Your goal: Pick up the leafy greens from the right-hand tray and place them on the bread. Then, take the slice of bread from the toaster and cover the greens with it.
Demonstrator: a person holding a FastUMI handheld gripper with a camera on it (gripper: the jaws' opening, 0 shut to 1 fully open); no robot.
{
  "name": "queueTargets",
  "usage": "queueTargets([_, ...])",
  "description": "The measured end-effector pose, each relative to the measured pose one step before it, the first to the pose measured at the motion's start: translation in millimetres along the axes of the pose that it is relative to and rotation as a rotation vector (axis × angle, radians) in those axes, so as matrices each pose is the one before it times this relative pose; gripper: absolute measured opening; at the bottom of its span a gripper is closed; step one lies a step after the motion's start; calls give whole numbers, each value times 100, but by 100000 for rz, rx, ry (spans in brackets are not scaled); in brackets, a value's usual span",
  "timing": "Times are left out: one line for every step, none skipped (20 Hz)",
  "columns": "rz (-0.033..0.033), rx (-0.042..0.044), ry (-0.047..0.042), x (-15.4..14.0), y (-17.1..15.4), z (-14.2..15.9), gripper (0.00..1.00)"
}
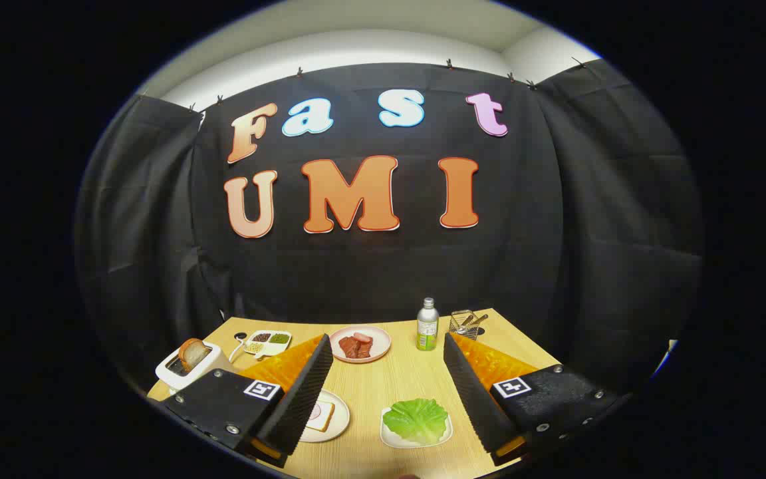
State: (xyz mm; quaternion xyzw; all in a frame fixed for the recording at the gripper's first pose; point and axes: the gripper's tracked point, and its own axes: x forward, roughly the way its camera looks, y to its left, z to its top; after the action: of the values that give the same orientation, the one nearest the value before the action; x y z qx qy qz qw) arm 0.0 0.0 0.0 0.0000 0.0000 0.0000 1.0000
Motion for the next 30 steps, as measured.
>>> queueTargets([-750, -937, -367, -9, -52, 92, 100])
queueTargets([-885, -755, -303, -136, -97, -57, 100])
queueTargets([-522, -307, 18, -6, -56, 24, 100])
queueTargets([-148, 144, 30, -45, 137, -120, 100])
queueTargets([-3, 540, 534, -29, 56, -99, 100])
queueTargets([56, 504, 703, 122, -24, -147, 100])
queueTargets([-420, 198, 267, -5, -57, -47, 100])
queueTargets([-460, 115, 204, 44, -120, -19, 100])
queueTargets([31, 0, 108, -70, 15, -27, 100])
queueTargets([-216, -271, -48, -66, -15, -106, 100])
queueTargets([-206, -678, -9, -63, -141, 88, 100])
queueTargets([-415, -962, 158, 46, -69, -178, 100])
queueTargets([-165, -780, 17, 23, -62, -44, 100])
queueTargets([60, -440, 290, -72, -86, -150, 100])
queueTargets([103, -228, 547, 3, -10, -189, 100])
queueTargets([-92, -69, 700, 39, -26, -291, 100])
queueTargets([157, -171, 817, 73, -1, -309, 100])
queueTargets([-167, -271, 930, 76, -28, -322, 100])
queueTargets([-96, -453, 1187, 178, -48, -371, 100])
queueTargets([32, -490, 1336, 169, 46, -504, 100])
queueTargets([315, -694, 1787, 287, 108, -608, 100])
queueTargets([304, -821, 2192, 287, 70, -691, 100])
queueTargets([93, -1090, 2824, 490, 89, -749, 100])
queueTargets([78, -1283, 3209, 448, 42, -907, 100])
queueTargets([312, -1250, 3555, 536, 124, -825, 100])
queueTargets([149, -2207, 5294, 616, 19, -1254, 100])
queueTargets([591, -1933, 3207, 622, 143, -903, 100])
queueTargets([698, -1268, 1631, 673, 181, -220, 100])
queueTargets([466, -1592, 2345, 808, 156, -495, 100])
queueTargets([43, -1308, 3400, 953, -31, -929, 100])
